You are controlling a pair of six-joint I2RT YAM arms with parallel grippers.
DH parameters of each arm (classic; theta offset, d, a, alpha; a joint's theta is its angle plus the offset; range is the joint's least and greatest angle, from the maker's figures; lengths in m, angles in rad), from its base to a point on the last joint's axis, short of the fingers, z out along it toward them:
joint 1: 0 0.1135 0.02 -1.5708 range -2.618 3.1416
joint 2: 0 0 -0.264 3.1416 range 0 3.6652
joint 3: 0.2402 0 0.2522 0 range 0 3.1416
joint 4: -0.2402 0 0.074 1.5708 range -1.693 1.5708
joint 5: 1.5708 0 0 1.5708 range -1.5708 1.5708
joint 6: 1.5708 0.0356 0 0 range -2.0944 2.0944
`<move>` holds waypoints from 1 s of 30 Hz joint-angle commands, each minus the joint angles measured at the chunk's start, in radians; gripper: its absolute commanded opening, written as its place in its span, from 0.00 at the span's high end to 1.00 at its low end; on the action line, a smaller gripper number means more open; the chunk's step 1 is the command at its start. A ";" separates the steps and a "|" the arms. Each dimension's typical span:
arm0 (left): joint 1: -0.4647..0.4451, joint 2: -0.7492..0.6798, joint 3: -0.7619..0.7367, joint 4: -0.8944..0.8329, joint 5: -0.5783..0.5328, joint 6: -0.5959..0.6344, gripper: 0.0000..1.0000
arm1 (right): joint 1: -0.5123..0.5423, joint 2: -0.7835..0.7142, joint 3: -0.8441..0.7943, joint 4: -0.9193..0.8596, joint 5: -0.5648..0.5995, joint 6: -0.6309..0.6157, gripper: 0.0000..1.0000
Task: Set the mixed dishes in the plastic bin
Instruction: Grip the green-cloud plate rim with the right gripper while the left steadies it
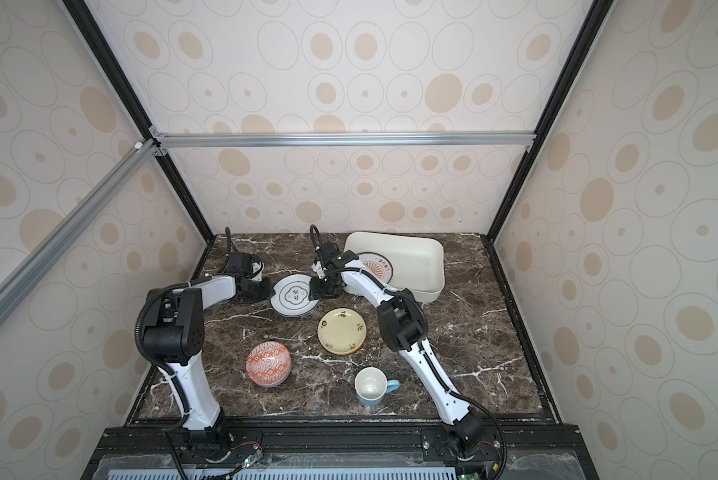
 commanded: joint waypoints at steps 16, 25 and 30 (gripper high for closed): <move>-0.052 0.006 -0.008 -0.007 0.058 0.017 0.83 | -0.019 -0.026 -0.023 0.021 -0.068 0.016 1.00; -0.025 -0.033 -0.032 0.014 0.048 0.009 0.50 | -0.024 -0.086 -0.036 0.025 -0.114 0.016 1.00; 0.034 -0.065 -0.054 0.036 0.079 -0.009 0.44 | -0.032 -0.119 -0.069 0.051 -0.140 0.038 1.00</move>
